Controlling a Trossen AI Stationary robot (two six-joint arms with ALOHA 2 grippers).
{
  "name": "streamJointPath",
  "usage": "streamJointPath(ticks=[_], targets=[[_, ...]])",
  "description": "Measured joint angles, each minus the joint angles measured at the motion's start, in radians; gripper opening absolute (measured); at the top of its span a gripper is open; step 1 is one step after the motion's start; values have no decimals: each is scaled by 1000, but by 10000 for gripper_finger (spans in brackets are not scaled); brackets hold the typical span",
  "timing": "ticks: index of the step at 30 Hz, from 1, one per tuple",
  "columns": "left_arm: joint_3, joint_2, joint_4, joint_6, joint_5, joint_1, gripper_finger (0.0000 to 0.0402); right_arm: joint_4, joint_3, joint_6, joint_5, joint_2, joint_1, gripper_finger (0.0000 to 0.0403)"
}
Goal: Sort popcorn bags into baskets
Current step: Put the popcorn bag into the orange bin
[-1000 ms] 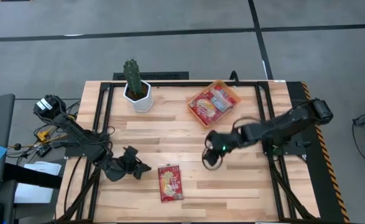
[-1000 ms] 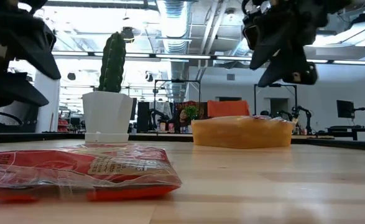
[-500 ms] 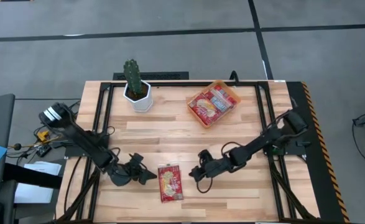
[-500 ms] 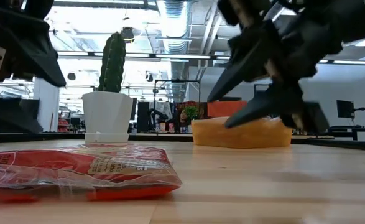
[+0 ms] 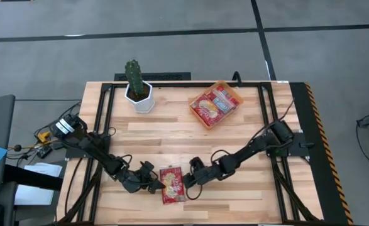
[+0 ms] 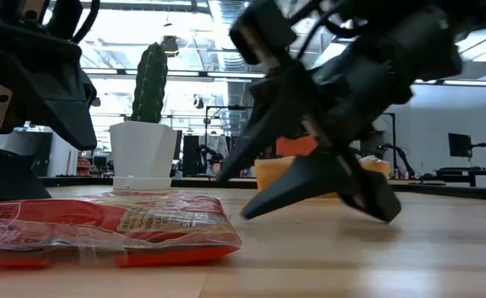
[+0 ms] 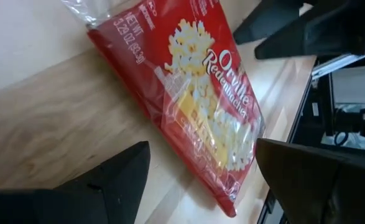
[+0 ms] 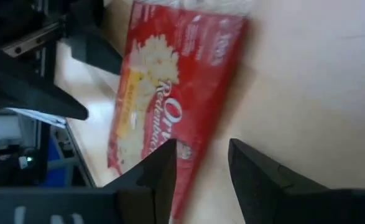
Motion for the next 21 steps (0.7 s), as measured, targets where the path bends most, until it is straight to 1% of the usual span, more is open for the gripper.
streamJointPath(ticks=[4, 21], targets=[[0, 0, -1, 10, 16, 15, 280, 0, 36, -3, -56, 29, -10, 173], [-1, 3, -23, 30, 26, 56, 280, -48, 42, -23, -59, 32, -61, 162]])
